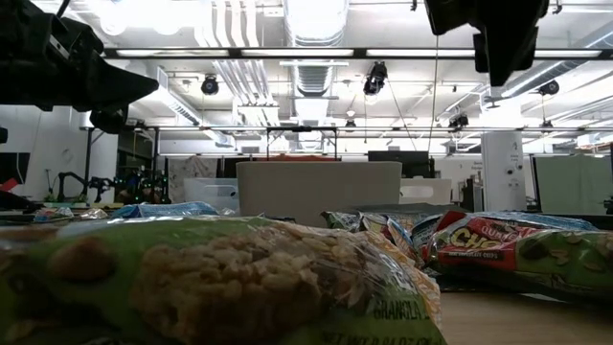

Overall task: Pick and place Granola Bars by type
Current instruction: Put the blue granola bar into the gray bin

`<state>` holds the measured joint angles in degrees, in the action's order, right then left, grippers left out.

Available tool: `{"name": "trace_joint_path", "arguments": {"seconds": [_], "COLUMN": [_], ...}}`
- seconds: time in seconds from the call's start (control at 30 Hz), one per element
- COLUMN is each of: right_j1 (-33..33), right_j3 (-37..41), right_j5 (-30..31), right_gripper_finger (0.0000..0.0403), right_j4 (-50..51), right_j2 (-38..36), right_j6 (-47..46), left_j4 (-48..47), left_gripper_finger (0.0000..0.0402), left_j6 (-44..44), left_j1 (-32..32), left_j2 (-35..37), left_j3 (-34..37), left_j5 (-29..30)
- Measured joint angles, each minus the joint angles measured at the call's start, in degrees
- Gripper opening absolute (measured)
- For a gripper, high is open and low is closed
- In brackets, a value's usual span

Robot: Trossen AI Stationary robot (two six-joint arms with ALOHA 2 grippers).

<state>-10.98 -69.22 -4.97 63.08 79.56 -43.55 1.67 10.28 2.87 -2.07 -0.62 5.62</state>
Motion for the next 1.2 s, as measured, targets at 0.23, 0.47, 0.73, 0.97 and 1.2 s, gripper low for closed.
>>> {"name": "trace_joint_path", "arguments": {"seconds": [0.23,0.47,0.73,0.97,1.2], "right_j1": [0.0,-0.11,-0.07,-0.11,-0.07], "right_j3": [3.63,6.84,10.46,11.28,10.51], "right_j5": [-0.02,-0.02,0.02,0.47,0.59], "right_gripper_finger": [0.0009,0.0009,0.0009,0.0009,0.0009], "right_j4": [-6.7,-11.72,-12.5,-12.44,-12.41], "right_j2": [0.05,0.77,0.75,0.48,-2.28], "right_j6": [-1.88,-4.04,-3.99,3.13,19.36], "left_j4": [0.0,0.0,0.0,0.02,0.0], "left_gripper_finger": [0.0,0.0,0.0,0.0,0.0], "left_j6": [0.02,0.0,0.0,0.0,0.0], "left_j1": [0.0,0.0,0.0,0.0,-0.02], "left_j2": [-0.02,0.0,-0.02,-0.02,-0.02], "left_j3": [0.0,0.0,0.0,0.0,0.0], "left_j5": [0.01,0.01,0.01,0.01,0.01]}}
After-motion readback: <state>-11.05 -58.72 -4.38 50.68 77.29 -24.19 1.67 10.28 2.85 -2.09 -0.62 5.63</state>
